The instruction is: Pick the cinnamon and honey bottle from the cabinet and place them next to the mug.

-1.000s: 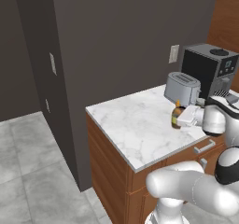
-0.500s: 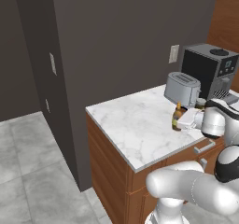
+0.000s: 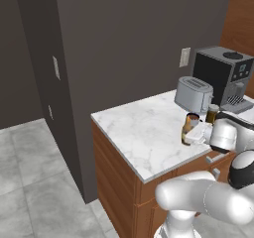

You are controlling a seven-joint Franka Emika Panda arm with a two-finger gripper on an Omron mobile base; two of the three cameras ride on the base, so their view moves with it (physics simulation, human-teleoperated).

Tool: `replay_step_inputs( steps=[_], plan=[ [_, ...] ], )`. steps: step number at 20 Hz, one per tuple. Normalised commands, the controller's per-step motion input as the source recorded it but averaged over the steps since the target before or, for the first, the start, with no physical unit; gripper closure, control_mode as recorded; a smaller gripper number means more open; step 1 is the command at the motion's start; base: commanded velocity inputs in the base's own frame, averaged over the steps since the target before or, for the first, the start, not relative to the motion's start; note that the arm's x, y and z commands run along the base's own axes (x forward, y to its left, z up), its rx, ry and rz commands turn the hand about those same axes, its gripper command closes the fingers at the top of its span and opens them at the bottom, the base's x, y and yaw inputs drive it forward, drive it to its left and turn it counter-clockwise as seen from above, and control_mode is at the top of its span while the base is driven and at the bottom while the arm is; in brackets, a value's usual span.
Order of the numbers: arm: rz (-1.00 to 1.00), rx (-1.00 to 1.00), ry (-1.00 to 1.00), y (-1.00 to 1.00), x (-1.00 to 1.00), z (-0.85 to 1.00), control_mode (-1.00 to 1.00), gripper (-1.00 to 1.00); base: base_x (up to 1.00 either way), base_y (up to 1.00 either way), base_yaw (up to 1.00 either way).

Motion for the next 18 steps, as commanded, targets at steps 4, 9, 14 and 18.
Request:
replay_step_inputs(
  steps=[4,9,14,18],
  plan=[
    [-0.02,0.00,0.00,0.00,0.00,-0.23,-1.00,1.00,0.00,0.00,0.00],
    [0.00,0.00,0.00,-0.01,0.18,0.00,-1.00,1.00,0.00,0.00,0.00],
    [-0.02,0.00,0.00,-0.11,0.32,0.04,-1.00,1.00,0.00,0.00,0.00],
    [-0.03,0.00,0.00,-0.19,0.39,0.04,-1.00,1.00,0.00,0.00,0.00]
  ],
)
